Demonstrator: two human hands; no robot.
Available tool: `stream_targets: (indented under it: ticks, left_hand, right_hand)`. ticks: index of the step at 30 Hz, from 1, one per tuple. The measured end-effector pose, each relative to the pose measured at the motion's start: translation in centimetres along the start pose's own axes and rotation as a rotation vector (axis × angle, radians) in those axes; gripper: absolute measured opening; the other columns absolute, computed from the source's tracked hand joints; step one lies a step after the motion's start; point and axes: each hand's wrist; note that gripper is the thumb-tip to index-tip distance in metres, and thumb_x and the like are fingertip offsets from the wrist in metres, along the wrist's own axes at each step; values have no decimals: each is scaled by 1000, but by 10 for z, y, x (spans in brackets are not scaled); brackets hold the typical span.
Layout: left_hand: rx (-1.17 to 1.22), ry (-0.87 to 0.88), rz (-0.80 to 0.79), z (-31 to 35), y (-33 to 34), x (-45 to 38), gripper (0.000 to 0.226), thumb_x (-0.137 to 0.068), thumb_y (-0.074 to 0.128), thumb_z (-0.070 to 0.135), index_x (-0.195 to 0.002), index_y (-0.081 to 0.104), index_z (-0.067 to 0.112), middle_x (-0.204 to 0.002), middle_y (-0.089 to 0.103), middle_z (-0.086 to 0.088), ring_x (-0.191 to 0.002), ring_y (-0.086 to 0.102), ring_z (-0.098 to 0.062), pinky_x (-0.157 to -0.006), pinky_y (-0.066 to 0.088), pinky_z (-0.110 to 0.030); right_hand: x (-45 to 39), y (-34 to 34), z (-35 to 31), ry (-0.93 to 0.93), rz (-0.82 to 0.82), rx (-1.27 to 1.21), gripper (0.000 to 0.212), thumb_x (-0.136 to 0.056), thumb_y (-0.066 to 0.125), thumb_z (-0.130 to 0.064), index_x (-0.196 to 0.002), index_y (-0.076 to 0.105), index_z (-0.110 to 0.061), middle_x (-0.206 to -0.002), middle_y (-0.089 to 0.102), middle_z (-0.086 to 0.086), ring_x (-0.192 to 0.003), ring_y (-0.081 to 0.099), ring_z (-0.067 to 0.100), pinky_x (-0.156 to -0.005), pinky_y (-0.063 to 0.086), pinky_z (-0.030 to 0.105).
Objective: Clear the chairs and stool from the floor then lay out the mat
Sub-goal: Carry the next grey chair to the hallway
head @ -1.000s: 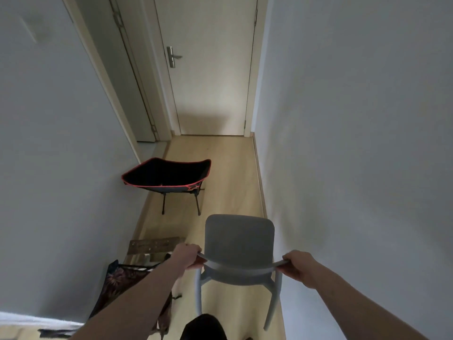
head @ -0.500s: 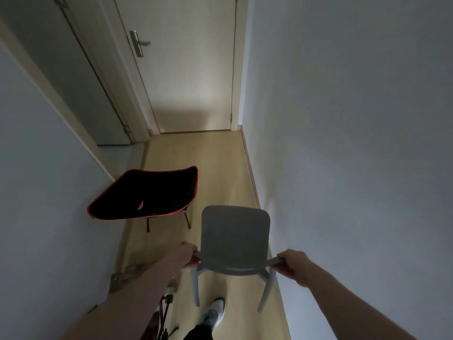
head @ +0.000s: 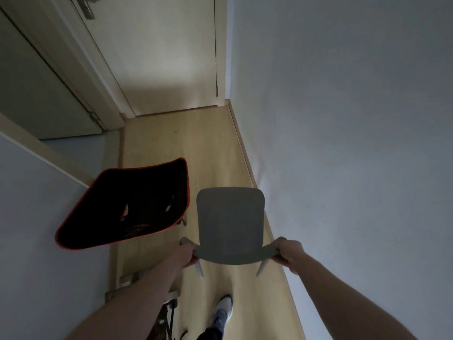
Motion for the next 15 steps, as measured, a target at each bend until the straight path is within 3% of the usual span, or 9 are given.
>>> stream_targets:
  ticks: [3,6,10,13,15]
  left_hand:
    - [20,16,11,8,-4,-21,36,-99,58,4,-132,49,-7,-116,60,-26,-85,63,-27,-59,53,-31]
    - [5,37,1,13,-6,-31,31,-100,59,8,-128,48,0,-112,63,-20,-82,66,-24,-59,57,-31]
    - [-90,67,-55,17,-8,-34,21,-102,58,18,-119,50,8,-105,67,-10,-84,72,-21,-63,59,-32]
    - [-169,63,-80,16,-5,-32,20,-102,57,21,-117,53,8,-109,69,-10,-88,73,-20,-64,60,-32]
    - [-211,48,-109,12,-2,-30,23,-102,55,21,-120,55,6,-111,68,-10,-90,73,-20,-64,60,-33]
  right_hand:
    - [-18,9,-7,-19,48,1,17,-89,59,1,-103,67,6,-89,73,22,-72,76,29,-61,63,33]
    - [-30,15,-12,-41,85,14,17,-89,59,1,-103,66,4,-87,73,20,-73,76,29,-77,64,42]
    - [-27,18,-17,-79,78,11,11,-95,58,0,-105,61,-1,-90,68,13,-78,72,25,-72,64,35]
    - [-15,12,-15,-86,25,-24,32,-90,65,8,-114,52,-9,-97,62,7,-88,70,26,-78,63,37]
    - [-9,5,-5,-83,-13,-65,53,-87,70,9,-133,48,-8,-110,65,11,-92,73,27,-76,64,37]
Point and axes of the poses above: each hand's wrist, its own x-axis away from the middle knuckle, its own y-axis out of the palm, z = x × y
